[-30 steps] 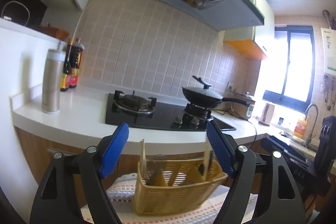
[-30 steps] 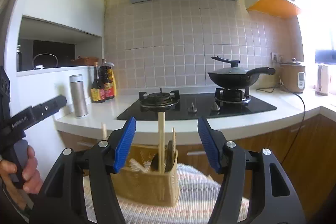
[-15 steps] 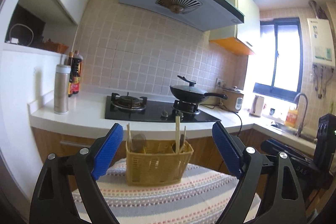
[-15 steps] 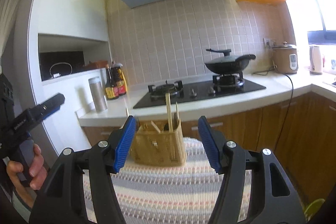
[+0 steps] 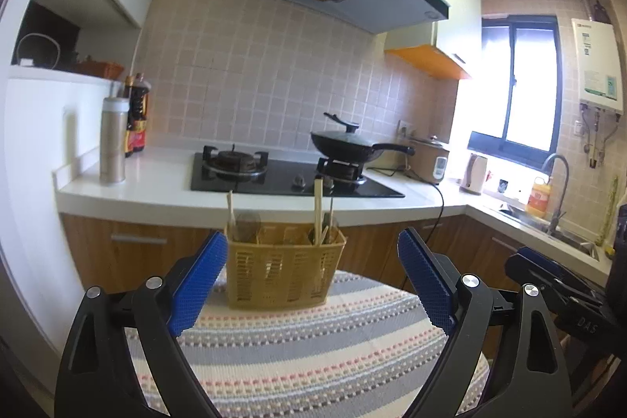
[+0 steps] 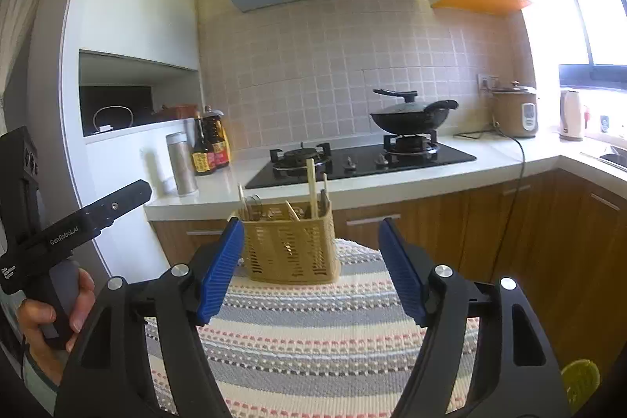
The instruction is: Organize utensils
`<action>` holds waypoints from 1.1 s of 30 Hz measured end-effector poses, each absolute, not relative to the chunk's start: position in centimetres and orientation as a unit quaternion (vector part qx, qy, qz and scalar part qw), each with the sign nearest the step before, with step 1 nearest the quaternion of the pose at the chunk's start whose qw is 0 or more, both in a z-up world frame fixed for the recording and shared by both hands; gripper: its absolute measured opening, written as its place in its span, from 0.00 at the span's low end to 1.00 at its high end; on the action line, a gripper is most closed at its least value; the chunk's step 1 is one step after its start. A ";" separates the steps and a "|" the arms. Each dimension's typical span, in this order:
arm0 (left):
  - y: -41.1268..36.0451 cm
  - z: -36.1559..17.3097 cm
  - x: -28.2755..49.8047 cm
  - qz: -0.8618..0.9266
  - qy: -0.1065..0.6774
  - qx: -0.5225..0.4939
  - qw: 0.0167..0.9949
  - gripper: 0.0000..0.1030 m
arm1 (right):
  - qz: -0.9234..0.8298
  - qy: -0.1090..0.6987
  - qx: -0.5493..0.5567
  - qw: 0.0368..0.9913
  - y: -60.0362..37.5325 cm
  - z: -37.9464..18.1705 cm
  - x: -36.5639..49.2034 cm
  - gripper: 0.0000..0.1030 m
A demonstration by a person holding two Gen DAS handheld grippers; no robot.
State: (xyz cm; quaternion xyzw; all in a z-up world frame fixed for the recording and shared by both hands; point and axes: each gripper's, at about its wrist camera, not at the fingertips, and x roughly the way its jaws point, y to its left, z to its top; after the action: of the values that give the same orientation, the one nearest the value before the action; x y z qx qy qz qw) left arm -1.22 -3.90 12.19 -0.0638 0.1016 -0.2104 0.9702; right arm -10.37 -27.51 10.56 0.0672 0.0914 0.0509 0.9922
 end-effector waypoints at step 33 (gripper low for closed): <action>-5.3 -0.8 2.3 -0.054 0.135 -0.023 0.989 0.85 | 0.006 0.156 0.052 0.986 -28.2 -2.6 -4.1 0.76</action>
State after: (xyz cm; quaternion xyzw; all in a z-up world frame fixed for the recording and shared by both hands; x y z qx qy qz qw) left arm 2.32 -5.33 -0.83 -0.0231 0.1353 -0.0544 0.9890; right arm -4.08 -28.16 -2.62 0.0516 0.1557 0.0064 0.9864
